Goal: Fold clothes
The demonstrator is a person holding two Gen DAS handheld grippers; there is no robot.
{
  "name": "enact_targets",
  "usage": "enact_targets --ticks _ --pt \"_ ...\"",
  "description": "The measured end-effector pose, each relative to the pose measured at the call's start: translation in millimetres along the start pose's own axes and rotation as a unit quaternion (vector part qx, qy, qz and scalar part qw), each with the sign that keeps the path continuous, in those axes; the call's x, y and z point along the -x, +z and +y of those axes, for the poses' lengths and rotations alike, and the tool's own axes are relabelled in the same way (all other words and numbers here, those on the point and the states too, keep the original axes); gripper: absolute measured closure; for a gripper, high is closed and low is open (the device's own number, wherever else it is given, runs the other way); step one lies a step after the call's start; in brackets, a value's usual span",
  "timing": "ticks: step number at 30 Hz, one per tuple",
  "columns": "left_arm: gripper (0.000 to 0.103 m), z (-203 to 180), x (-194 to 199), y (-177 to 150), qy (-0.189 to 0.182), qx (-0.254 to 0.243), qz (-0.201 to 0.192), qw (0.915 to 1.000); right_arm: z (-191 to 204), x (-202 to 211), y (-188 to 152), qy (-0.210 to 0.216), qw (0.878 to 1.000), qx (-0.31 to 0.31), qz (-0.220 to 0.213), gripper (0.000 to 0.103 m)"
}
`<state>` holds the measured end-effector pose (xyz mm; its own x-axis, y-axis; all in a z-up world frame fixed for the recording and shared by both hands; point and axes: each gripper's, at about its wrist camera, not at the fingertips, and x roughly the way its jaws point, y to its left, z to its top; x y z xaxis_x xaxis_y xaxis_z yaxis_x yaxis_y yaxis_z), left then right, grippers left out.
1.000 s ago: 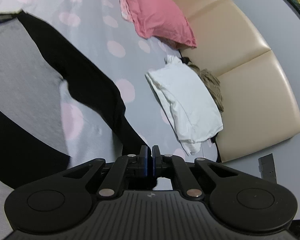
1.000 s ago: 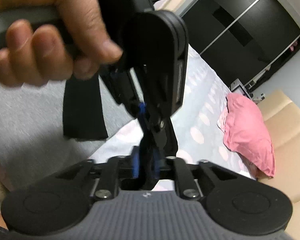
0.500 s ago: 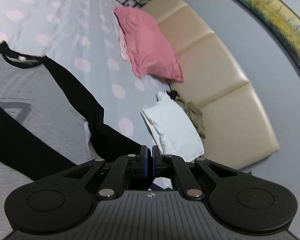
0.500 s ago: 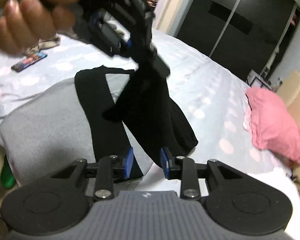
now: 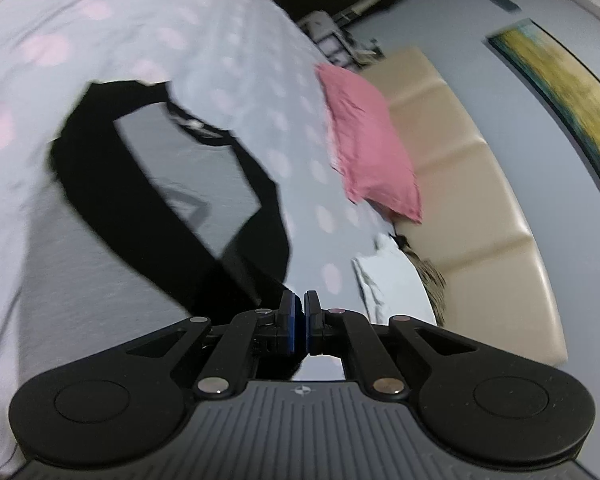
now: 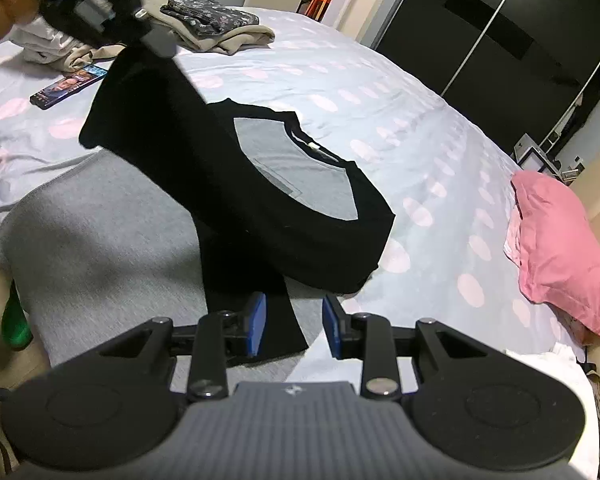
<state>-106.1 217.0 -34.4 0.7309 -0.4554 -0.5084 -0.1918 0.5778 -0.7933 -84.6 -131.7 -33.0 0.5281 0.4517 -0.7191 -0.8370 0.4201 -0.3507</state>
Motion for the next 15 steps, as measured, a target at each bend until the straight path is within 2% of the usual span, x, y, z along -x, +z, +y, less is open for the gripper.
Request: enact_targets --ticks 8,15 --pt "0.101 38.1 4.2 -28.2 0.030 0.009 0.023 0.9992 8.0 -15.8 -1.2 0.006 1.000 0.009 0.018 0.068" --pt "0.100 55.5 21.0 -20.6 0.067 0.011 -0.028 0.9973 16.1 -27.8 -4.4 0.011 0.999 0.018 0.036 0.066"
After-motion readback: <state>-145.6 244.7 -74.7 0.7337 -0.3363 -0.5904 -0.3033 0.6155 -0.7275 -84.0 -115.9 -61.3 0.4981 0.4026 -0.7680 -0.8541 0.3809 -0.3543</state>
